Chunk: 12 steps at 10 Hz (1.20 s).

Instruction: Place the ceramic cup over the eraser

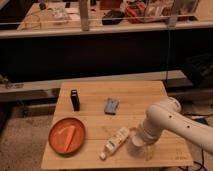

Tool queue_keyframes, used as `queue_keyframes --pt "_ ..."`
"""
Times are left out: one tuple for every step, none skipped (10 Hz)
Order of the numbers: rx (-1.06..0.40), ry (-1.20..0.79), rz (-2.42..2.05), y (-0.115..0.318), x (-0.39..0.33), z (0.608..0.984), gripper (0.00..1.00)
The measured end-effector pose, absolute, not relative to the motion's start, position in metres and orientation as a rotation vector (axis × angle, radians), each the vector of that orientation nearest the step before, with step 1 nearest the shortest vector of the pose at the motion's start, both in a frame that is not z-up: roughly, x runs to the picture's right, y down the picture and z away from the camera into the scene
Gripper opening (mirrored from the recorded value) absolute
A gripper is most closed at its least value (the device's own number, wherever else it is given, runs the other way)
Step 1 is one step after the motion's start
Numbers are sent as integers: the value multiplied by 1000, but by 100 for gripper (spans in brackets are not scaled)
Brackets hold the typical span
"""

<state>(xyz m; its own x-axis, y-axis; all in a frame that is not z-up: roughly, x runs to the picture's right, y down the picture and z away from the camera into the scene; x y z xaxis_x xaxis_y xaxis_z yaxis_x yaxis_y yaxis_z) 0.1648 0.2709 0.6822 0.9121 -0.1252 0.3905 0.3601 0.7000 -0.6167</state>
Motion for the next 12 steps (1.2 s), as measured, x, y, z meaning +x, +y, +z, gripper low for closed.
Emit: queue_keyframes --pt "-748 -336 -282 269 161 685 80" --pt "-748 -335 -288 269 158 687 80" --pt "-750 -330 -296 269 155 690 80" --pt "-751 -323 -301 270 154 692 80" --pt "-754 -311 -304 272 154 694 80" --pt "-758 -293 -306 274 156 696 80" --pt "-763 -272 -314 278 157 699 80" --pt "-769 -251 -323 282 157 702 80" --pt "-773 -241 -321 284 159 704 78" --pt "-778 -241 -318 285 160 705 73" --pt "-785 -241 -308 287 162 705 65" --pt "-789 -242 -306 287 162 705 59"
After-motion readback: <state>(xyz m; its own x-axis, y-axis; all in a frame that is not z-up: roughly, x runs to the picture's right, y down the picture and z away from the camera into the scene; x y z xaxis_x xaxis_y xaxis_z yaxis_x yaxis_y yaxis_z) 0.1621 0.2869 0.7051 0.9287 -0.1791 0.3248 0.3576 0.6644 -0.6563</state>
